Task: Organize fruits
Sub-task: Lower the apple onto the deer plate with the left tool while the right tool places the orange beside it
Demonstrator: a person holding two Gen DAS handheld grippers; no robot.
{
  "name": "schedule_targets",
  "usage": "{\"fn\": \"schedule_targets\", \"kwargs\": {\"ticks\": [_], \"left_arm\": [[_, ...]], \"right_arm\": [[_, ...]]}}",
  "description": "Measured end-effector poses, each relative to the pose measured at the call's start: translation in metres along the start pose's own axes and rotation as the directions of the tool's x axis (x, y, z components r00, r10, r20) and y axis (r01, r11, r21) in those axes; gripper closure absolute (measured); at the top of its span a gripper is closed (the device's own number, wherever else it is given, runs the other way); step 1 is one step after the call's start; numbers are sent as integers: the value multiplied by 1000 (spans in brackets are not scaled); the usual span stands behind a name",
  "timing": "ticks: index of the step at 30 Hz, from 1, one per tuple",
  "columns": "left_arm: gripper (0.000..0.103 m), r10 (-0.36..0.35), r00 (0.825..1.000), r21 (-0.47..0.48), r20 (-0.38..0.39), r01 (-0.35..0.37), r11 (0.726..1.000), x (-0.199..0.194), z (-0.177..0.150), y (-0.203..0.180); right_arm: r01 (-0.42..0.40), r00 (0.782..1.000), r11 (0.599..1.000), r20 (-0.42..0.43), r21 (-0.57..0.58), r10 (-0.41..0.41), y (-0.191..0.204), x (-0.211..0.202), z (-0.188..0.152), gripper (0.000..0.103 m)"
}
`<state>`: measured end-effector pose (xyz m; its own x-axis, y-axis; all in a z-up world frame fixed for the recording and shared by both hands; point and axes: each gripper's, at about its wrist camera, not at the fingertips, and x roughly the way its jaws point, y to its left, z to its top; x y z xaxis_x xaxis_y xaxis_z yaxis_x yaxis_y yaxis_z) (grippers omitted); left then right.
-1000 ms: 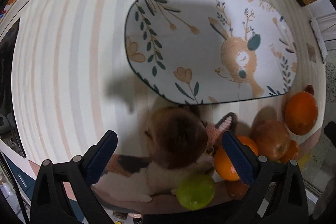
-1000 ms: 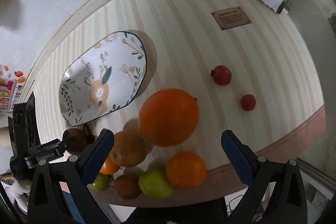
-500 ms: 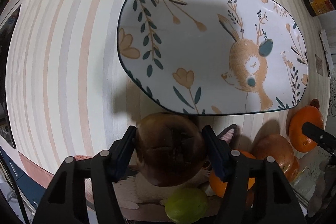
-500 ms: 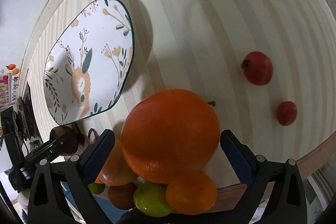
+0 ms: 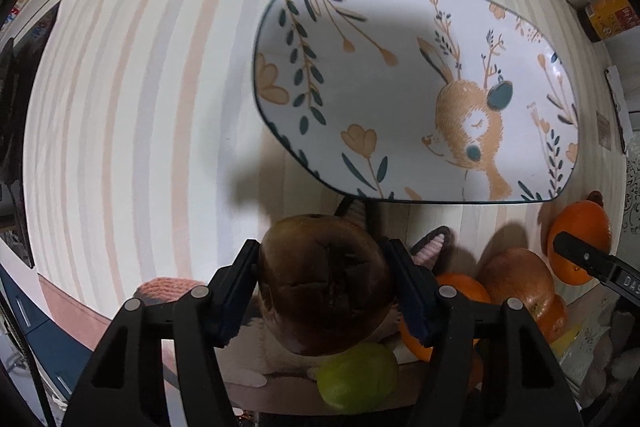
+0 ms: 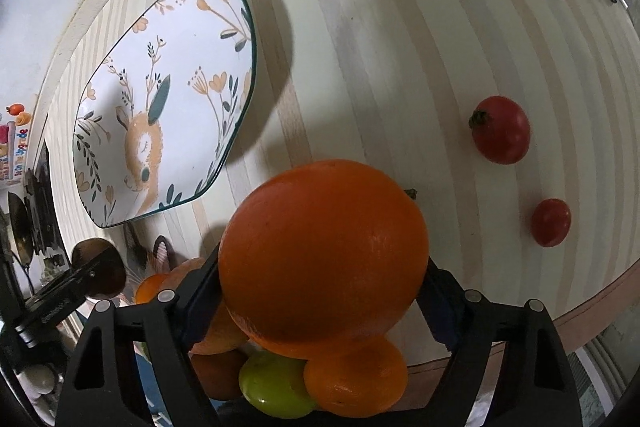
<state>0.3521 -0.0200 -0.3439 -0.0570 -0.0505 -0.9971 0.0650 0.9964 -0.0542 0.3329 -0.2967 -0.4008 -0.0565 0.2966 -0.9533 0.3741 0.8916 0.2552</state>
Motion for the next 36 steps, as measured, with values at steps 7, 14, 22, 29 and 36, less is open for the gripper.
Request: {"fn": "schedule_targets", "kwargs": {"ticks": [7,14,22,29,36], "left_arm": [[42,-58,997,-4,55,59,998,-50,-9,1],[42,-160,979,17,125,159,987,-96,42,-25],[42,-152,988,-31,31,153,988,-46,123,-42],[42,-210,974,-108,-86,200,974,-5,148,-36],[42,-235,964,-131,-127,218,967,9,154,-39]], "right_arm": [[-42,998,999,42,-23,43,-3,-28,-2,16],[-88,990,989,98,-117,100,34,-71,25,16],[-10,996,977,81,-214,28,98,-45,85,16],[28,1000,973,14,-231,-26,121,-7,104,16],[23,999,971,-39,-238,-33,136,10,119,16]]}}
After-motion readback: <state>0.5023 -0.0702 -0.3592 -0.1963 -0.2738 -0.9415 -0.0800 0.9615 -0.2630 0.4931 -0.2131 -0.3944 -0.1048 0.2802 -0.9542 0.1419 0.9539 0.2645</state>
